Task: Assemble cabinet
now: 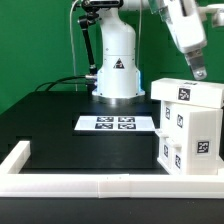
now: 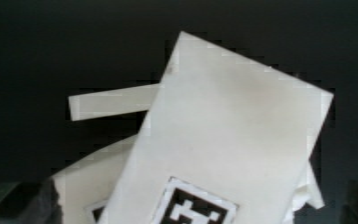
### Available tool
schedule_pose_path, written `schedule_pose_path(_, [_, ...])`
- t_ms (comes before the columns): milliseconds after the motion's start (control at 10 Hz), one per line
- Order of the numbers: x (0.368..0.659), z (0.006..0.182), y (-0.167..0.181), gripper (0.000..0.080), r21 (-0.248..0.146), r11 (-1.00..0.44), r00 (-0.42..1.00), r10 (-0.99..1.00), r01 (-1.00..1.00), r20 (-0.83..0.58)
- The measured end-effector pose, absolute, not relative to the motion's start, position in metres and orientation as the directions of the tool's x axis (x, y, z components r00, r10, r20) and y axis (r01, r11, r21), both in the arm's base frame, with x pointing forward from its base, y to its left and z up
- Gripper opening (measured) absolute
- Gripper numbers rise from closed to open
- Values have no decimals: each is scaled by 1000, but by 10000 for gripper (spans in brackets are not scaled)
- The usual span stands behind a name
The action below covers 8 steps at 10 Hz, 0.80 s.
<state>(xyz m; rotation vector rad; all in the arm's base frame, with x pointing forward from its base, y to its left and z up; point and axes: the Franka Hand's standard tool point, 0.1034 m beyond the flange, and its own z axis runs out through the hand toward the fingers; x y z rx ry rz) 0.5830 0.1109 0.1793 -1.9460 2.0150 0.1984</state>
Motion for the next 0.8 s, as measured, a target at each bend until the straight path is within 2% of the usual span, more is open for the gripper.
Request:
schedule_pose_path(100, [585,180,113,797,-155,-82,129,-938,-984,-322])
schedule_pose_path(200, [584,181,116,797,-162,-192,236,-916,-968,-323])
schedule_pose_path(600, [585,181,116,797,-239,-433,488,-829,-869,-273])
schedule_pose_path(700, [584,181,116,797,-261,-517,574,-780,-815,-248])
schedule_pose_path(800, [580,179,116,797,-265,-683,732,-652,-680,-196])
